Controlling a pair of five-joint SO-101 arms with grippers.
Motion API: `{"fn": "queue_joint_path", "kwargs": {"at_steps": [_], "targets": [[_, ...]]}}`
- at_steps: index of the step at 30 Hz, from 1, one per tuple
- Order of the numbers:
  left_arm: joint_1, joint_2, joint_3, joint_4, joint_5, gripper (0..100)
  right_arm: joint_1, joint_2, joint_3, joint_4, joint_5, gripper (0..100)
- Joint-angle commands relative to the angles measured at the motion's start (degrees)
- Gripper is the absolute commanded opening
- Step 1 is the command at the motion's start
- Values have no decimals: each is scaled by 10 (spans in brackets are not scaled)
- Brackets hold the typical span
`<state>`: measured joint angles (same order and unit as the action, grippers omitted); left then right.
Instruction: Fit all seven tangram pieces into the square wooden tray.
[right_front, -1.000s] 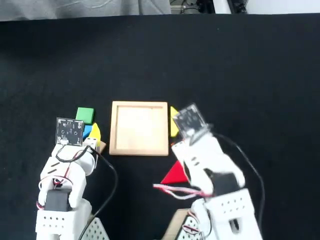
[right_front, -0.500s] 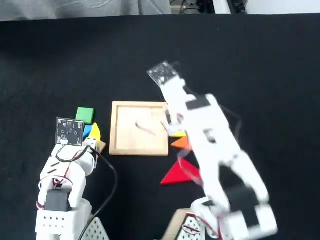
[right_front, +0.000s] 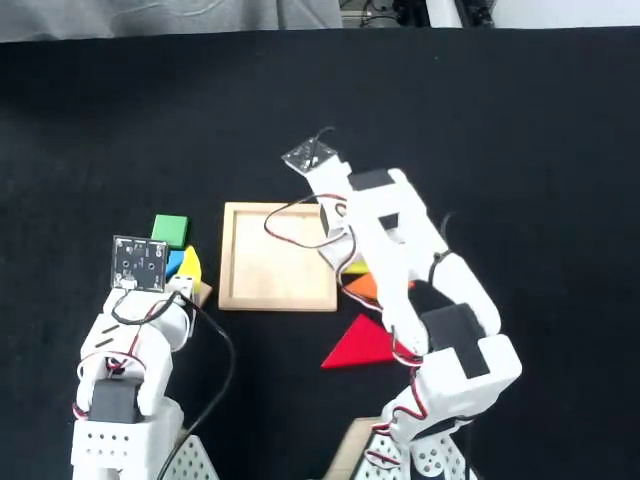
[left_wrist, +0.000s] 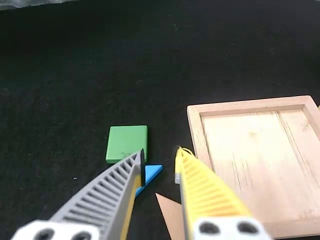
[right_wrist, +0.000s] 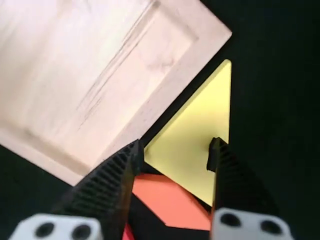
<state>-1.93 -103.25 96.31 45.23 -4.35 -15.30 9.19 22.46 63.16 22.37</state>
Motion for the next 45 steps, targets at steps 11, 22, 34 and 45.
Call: {"fn": "queue_joint_path", "kwargs": {"at_steps": [11, 22, 34, 45], "targets": [[6, 2, 12, -1, -5, 120, 19, -5, 32, -7, 77, 225], [6, 2, 12, -1, -5, 120, 18, -5, 33, 8, 97, 286], [6, 2, 12, 2, -5, 119, 17, 76, -31, 56, 119, 253], [6, 2, 12, 1, -5, 119, 23, 98, -68, 72, 117, 190]]}}
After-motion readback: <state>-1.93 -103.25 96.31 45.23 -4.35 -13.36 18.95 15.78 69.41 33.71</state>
